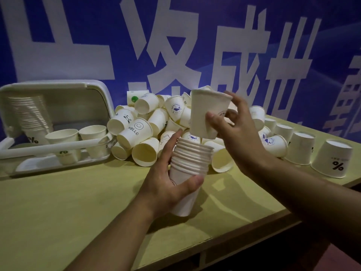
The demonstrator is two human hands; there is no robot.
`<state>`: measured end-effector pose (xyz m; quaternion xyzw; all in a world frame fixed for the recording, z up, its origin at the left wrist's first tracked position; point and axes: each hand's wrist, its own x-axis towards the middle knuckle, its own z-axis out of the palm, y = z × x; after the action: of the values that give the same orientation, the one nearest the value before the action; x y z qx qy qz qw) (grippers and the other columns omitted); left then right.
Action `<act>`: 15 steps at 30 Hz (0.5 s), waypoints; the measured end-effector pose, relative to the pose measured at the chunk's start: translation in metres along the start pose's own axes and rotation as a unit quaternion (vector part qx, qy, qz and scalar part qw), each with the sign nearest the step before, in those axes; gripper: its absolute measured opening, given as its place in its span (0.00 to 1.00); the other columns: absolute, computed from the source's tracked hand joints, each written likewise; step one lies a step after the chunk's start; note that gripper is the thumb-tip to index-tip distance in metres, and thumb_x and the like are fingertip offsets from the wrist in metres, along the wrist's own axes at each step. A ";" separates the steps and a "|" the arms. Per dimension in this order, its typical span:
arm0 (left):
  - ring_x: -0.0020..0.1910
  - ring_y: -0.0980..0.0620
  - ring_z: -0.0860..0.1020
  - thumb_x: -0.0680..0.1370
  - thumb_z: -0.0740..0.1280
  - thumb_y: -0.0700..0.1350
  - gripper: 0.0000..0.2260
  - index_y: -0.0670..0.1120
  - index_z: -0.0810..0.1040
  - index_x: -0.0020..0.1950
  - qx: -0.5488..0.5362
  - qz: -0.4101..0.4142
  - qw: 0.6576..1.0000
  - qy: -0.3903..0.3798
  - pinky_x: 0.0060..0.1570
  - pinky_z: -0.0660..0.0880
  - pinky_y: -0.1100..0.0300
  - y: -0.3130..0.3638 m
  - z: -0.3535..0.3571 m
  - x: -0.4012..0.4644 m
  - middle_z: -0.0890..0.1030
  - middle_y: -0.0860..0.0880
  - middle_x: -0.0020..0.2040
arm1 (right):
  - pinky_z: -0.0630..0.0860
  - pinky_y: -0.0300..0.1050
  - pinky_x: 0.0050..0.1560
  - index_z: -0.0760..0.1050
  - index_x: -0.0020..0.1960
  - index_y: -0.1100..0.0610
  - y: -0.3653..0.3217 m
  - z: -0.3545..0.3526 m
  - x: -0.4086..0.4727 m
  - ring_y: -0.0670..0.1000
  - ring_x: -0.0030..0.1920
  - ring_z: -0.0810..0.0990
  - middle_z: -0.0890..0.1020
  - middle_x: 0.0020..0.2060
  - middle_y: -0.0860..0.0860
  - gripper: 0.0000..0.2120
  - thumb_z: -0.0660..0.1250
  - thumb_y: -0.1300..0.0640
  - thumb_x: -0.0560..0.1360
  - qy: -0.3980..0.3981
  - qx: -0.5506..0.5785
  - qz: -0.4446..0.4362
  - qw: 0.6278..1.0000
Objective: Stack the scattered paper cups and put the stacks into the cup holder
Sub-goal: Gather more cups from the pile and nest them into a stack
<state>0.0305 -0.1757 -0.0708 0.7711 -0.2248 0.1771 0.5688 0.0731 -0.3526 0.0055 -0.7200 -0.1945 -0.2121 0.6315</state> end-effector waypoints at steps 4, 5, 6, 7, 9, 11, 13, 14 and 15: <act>0.59 0.59 0.80 0.64 0.75 0.62 0.44 0.79 0.52 0.71 -0.006 0.000 1.000 0.012 0.55 0.81 0.56 -0.002 -0.002 0.000 0.74 0.60 0.68 | 0.80 0.38 0.43 0.61 0.73 0.43 -0.003 0.015 -0.008 0.41 0.52 0.79 0.75 0.57 0.43 0.31 0.70 0.45 0.74 -0.092 -0.029 0.024 0.995; 0.58 0.58 0.80 0.64 0.75 0.63 0.45 0.79 0.50 0.72 -0.004 0.001 1.000 0.019 0.54 0.82 0.54 -0.001 -0.003 0.000 0.74 0.59 0.67 | 0.80 0.40 0.46 0.63 0.72 0.44 -0.002 0.017 -0.010 0.42 0.53 0.79 0.76 0.58 0.44 0.30 0.69 0.41 0.73 -0.105 -0.032 0.031 0.994; 0.58 0.57 0.80 0.64 0.74 0.63 0.46 0.79 0.49 0.72 0.004 0.002 1.000 0.028 0.53 0.82 0.52 -0.001 -0.004 0.000 0.74 0.59 0.67 | 0.79 0.41 0.48 0.66 0.70 0.45 -0.001 0.018 -0.011 0.43 0.54 0.79 0.77 0.59 0.44 0.30 0.67 0.38 0.71 -0.117 -0.037 0.034 0.992; 0.58 0.57 0.80 0.64 0.74 0.64 0.46 0.79 0.48 0.72 0.010 0.004 0.999 0.041 0.54 0.82 0.52 0.000 -0.004 0.000 0.74 0.59 0.68 | 0.77 0.42 0.49 0.69 0.69 0.46 0.000 0.018 -0.012 0.43 0.55 0.80 0.79 0.59 0.44 0.30 0.66 0.35 0.71 -0.131 -0.044 0.031 0.990; 0.61 0.58 0.79 0.64 0.74 0.64 0.46 0.78 0.47 0.72 0.010 0.013 0.997 0.073 0.57 0.80 0.54 -0.001 -0.005 0.001 0.73 0.56 0.70 | 0.74 0.42 0.51 0.75 0.65 0.44 0.002 0.016 -0.014 0.41 0.55 0.80 0.81 0.58 0.42 0.26 0.64 0.32 0.72 -0.156 -0.072 0.015 0.985; 0.63 0.59 0.77 0.64 0.73 0.64 0.46 0.77 0.48 0.73 0.015 0.022 0.995 0.092 0.60 0.78 0.58 -0.002 -0.007 0.002 0.72 0.55 0.72 | 0.73 0.41 0.52 0.77 0.61 0.41 0.004 0.014 -0.014 0.39 0.55 0.79 0.81 0.58 0.40 0.24 0.60 0.31 0.71 -0.166 -0.089 0.005 0.982; 0.62 0.61 0.78 0.64 0.74 0.64 0.46 0.76 0.50 0.74 0.019 0.021 0.995 0.097 0.59 0.78 0.59 -0.002 -0.007 0.003 0.73 0.56 0.70 | 0.74 0.41 0.54 0.78 0.59 0.40 0.006 0.010 -0.011 0.38 0.56 0.78 0.81 0.56 0.39 0.22 0.56 0.32 0.74 -0.158 -0.088 -0.001 0.984; 0.61 0.61 0.78 0.63 0.74 0.64 0.45 0.75 0.51 0.73 0.019 0.018 0.994 0.102 0.58 0.79 0.59 -0.001 -0.007 0.003 0.74 0.56 0.69 | 0.75 0.41 0.54 0.78 0.60 0.42 0.009 0.008 -0.008 0.38 0.55 0.78 0.80 0.56 0.39 0.21 0.55 0.35 0.77 -0.137 -0.099 -0.009 0.986; 0.60 0.61 0.79 0.63 0.74 0.65 0.45 0.75 0.52 0.73 0.018 0.014 0.994 0.110 0.57 0.79 0.58 -0.001 -0.007 0.003 0.74 0.56 0.68 | 0.75 0.42 0.53 0.78 0.61 0.46 0.015 0.005 -0.003 0.40 0.55 0.77 0.80 0.56 0.42 0.20 0.54 0.38 0.80 -0.106 -0.122 -0.020 0.987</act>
<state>0.0337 -0.1693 -0.0679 0.7542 -0.1686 0.2726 0.5731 0.0792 -0.3495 -0.0086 -0.8060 -0.2475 -0.1688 0.5106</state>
